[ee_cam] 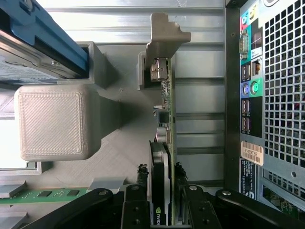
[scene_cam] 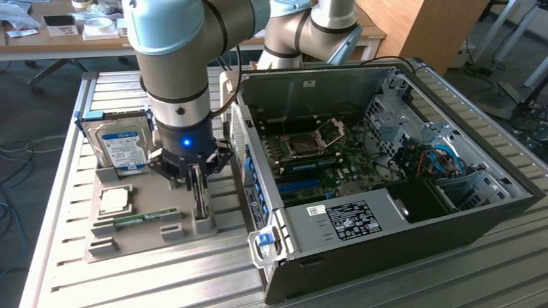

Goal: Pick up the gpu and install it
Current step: 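Pick up the gpu and move the gpu toward the slot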

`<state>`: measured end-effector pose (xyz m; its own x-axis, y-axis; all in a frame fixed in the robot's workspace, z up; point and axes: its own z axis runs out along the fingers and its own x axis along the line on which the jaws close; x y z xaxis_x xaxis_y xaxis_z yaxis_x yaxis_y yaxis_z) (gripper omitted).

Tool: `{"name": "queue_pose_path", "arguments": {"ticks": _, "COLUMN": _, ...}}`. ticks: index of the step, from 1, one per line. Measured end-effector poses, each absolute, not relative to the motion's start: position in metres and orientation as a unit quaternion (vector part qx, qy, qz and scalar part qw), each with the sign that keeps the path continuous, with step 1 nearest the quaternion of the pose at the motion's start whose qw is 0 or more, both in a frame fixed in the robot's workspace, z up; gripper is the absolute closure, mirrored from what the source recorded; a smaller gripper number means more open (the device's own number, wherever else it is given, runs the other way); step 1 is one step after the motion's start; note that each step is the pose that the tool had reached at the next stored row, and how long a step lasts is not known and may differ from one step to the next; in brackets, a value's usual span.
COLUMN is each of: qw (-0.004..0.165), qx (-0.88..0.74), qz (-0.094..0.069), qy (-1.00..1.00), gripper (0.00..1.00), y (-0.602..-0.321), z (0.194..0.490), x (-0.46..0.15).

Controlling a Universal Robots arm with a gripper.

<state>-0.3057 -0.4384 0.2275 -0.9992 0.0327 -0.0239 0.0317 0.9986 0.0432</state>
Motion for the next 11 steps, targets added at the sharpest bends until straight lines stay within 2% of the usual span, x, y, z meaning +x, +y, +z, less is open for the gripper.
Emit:
{"name": "queue_pose_path", "arguments": {"ticks": 5, "qw": 0.012, "qx": 0.016, "qz": 0.021, "qy": 1.0, "gripper": 0.65, "y": -0.4384, "z": 0.2275, "x": -0.3057}}
{"name": "queue_pose_path", "arguments": {"ticks": 6, "qw": 0.012, "qx": 0.016, "qz": 0.021, "qy": 1.0, "gripper": 0.66, "y": -0.4384, "z": 0.2275, "x": -0.3057}}
{"name": "queue_pose_path", "arguments": {"ticks": 7, "qw": 0.012, "qx": 0.016, "qz": 0.021, "qy": 1.0, "gripper": 0.73, "y": -0.4384, "z": 0.2276, "x": -0.3057}}
{"name": "queue_pose_path", "arguments": {"ticks": 11, "qw": 0.012, "qx": 0.016, "qz": 0.021, "qy": 1.0, "gripper": 0.73, "y": -0.4384, "z": 0.2275, "x": -0.3057}}
